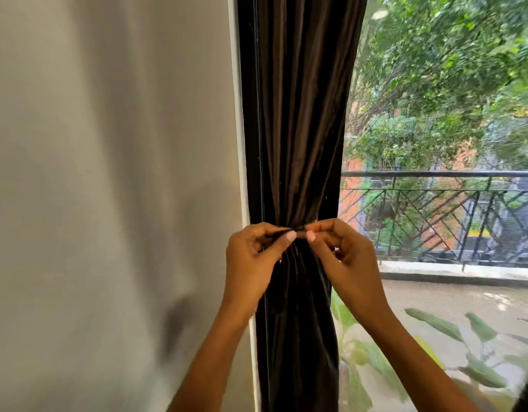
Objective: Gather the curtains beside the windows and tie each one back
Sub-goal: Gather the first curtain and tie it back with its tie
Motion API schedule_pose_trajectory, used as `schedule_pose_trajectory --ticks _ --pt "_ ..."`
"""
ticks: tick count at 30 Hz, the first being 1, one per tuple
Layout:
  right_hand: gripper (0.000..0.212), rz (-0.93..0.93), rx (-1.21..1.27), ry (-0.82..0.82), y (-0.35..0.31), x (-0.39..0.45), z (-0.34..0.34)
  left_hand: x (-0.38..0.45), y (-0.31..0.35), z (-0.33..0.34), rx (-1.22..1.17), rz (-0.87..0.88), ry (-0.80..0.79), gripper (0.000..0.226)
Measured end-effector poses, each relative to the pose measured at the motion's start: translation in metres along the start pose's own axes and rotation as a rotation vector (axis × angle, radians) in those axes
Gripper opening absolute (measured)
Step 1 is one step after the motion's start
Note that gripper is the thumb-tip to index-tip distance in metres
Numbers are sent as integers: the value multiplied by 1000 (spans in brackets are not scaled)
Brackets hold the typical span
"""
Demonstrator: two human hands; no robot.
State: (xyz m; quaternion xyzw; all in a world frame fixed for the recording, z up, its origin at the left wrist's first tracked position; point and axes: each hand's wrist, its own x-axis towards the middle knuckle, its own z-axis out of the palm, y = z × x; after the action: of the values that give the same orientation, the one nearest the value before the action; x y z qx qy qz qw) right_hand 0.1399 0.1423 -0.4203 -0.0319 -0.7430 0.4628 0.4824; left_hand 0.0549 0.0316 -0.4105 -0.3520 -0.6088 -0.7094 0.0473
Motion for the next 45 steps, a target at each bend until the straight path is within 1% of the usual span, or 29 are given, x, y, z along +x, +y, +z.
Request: schedule_pose_trajectory --ticks 2,4,6,8,9,10,12,14,16,17,20,22,24,27,30,32,35,37,39,42,45 --pt "9 -91 -62 -37 3 -6 1 6 6 -4 -125 -174 -65 4" --pt "24 -167 -187 -62 10 -12 3 11 8 -6 -169 -249 -102 10" --pt "47 -208 -363 -58 16 -16 5 14 9 -6 -160 -269 -122 13" --pt "65 -228 -474 -57 19 -19 8 16 9 -5 -147 -271 -125 12" --pt "70 -240 -502 -59 19 -21 10 16 8 -4 -150 -267 -124 11" --pt "70 -260 -522 -56 20 -21 11 15 8 -3 -162 -263 -120 10" --pt "58 -313 -548 -39 23 -19 12 15 6 -1 -182 -254 -101 7" --pt "38 -371 -553 -22 25 -14 10 16 3 0 -138 -227 -60 8" --pt "22 -410 -566 -34 24 -9 6 17 -3 1 -59 -161 -25 8" --pt "19 -433 -578 -45 23 -6 3 17 -7 1 -13 -106 -15 7" --pt "20 -501 -637 -78 19 5 -7 15 -16 0 175 111 29 6" --pt "22 -519 -678 -67 15 15 -13 12 -18 1 230 205 59 6" --pt "20 -552 -730 -28 12 25 -16 9 -17 1 207 214 62 6" --pt "14 -647 -778 86 5 39 -18 6 -15 3 194 218 48 7" --pt "12 -736 -770 183 4 46 -15 3 -8 3 217 258 28 14" --pt "13 -770 -730 196 5 46 -9 3 -6 3 271 299 23 9" --pt "10 -790 -702 194 6 42 -1 4 -5 3 414 367 83 23" --pt "7 -802 -709 212 4 42 1 4 -3 1 571 462 172 24" --pt "6 -806 -732 243 4 43 2 4 1 -2 699 572 222 21" --pt "6 -792 -719 306 5 42 3 4 0 -7 817 727 215 21" --pt "4 -769 -607 354 7 37 3 3 -2 -11 826 822 160 18"
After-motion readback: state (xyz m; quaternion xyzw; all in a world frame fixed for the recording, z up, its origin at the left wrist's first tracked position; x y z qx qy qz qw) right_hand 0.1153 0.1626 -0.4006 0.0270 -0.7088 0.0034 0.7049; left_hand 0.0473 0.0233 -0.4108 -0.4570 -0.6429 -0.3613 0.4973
